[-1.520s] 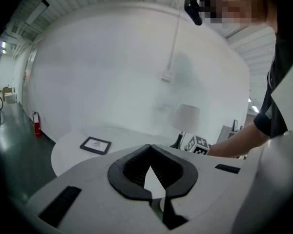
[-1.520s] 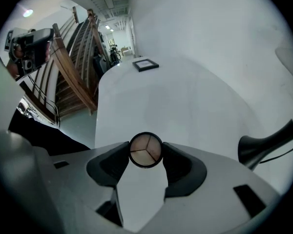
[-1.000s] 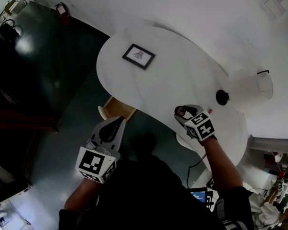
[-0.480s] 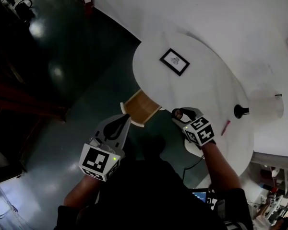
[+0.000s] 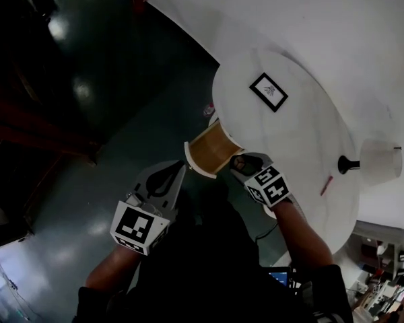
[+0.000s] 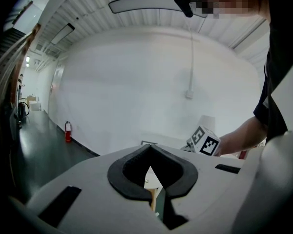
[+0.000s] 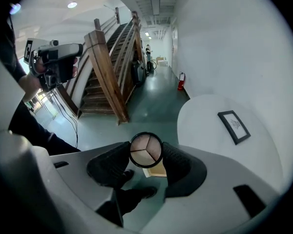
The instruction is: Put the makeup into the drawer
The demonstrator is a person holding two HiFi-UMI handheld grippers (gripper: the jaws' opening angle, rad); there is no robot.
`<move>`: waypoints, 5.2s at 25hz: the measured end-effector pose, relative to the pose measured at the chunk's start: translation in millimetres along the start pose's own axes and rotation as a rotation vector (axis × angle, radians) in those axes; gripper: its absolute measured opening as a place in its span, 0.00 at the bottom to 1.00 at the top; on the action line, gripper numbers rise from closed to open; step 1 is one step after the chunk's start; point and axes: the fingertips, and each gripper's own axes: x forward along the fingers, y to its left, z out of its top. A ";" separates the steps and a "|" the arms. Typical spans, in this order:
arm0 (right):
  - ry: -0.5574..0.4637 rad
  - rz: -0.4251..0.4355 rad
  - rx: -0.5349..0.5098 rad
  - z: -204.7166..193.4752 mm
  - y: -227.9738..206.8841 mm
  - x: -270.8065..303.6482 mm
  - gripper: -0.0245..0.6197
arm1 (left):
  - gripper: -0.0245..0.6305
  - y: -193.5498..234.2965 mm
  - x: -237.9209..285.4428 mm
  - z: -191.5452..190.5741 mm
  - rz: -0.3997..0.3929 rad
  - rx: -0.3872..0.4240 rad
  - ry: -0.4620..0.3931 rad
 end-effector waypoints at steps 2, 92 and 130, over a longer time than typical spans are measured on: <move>0.010 0.015 -0.016 2.8 7.3 14.6 0.38 | 0.06 7.0 0.5 -4.8 0.011 -0.014 0.001; 0.054 -0.103 0.079 -87.0 -6.8 245.0 0.30 | 0.05 70.8 49.2 -181.1 0.029 -0.154 0.217; -0.577 -0.192 0.239 -158.1 -16.9 -265.3 0.08 | 0.05 -266.8 106.3 -2.1 -0.198 0.025 0.035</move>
